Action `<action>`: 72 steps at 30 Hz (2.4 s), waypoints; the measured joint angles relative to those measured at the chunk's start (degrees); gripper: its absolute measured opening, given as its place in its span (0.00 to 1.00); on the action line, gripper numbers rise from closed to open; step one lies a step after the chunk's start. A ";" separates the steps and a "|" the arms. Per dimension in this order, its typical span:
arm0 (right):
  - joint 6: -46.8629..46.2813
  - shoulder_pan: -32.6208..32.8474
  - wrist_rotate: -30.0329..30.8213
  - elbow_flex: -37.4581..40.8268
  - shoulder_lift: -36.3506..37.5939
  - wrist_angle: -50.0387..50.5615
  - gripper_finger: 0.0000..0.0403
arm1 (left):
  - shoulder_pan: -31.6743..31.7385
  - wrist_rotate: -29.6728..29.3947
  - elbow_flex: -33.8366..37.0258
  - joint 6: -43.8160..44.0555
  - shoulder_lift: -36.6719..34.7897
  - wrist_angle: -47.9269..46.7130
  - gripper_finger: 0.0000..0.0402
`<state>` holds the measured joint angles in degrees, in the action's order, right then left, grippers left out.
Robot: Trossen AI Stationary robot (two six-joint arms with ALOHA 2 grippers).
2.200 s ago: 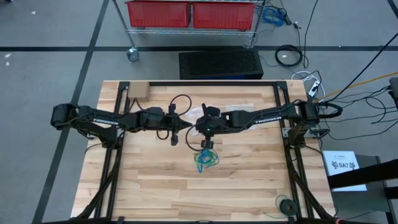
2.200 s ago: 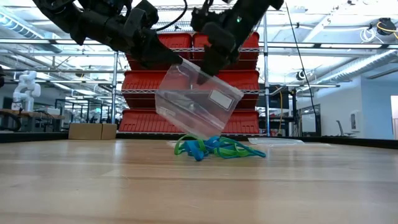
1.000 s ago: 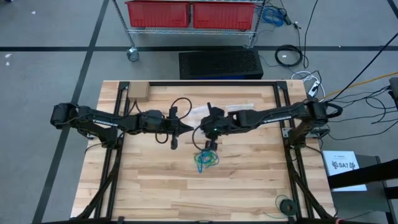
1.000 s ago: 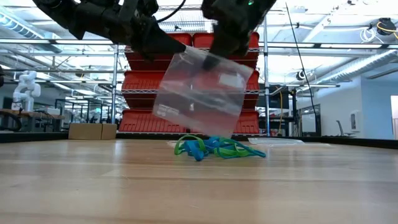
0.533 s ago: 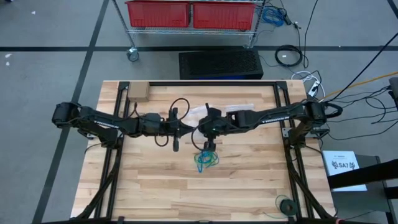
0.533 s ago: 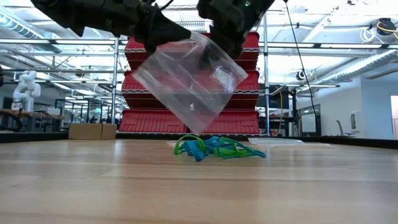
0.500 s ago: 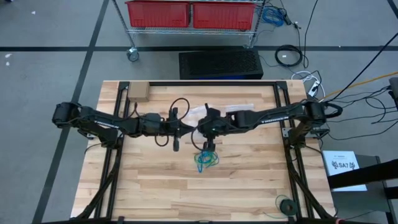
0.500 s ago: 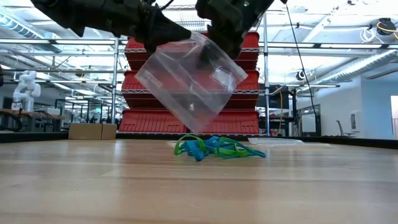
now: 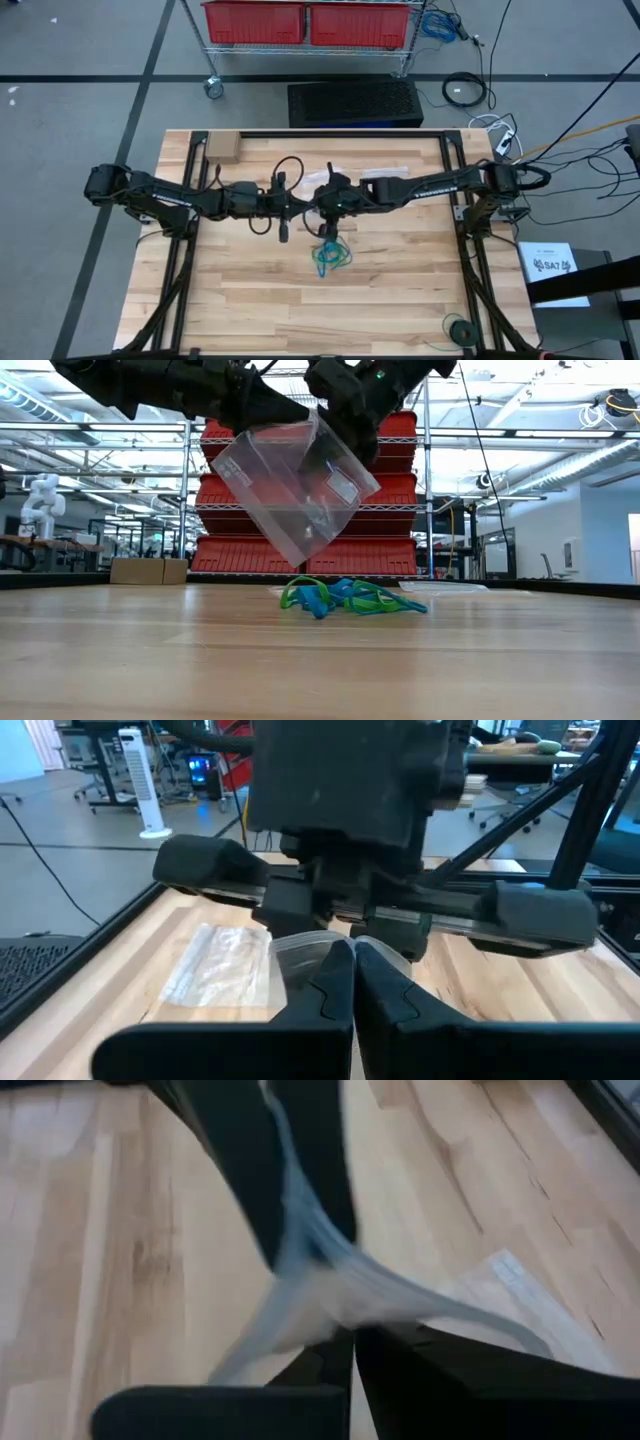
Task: Sort rubber bands
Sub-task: Open the top left transparent zip bag, then put the green rubber band in the transparent zip bag
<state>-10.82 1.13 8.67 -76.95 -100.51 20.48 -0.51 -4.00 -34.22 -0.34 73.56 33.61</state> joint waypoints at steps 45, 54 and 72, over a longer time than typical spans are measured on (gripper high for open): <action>7.76 1.99 -2.93 -27.76 0.11 39.28 0.64 | 1.28 0.30 0.02 -0.48 0.05 -3.63 0.00; 4.31 4.77 -20.51 -18.77 0.20 38.54 0.54 | 4.27 -0.43 0.04 -1.51 -1.70 -10.65 0.00; -9.24 5.95 -10.21 13.32 0.09 0.61 0.42 | 5.06 -1.06 1.75 -1.52 -8.95 -13.82 0.00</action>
<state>-20.05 7.07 -1.54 -63.63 -100.42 21.09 4.55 -5.06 -32.47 -1.86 64.61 19.78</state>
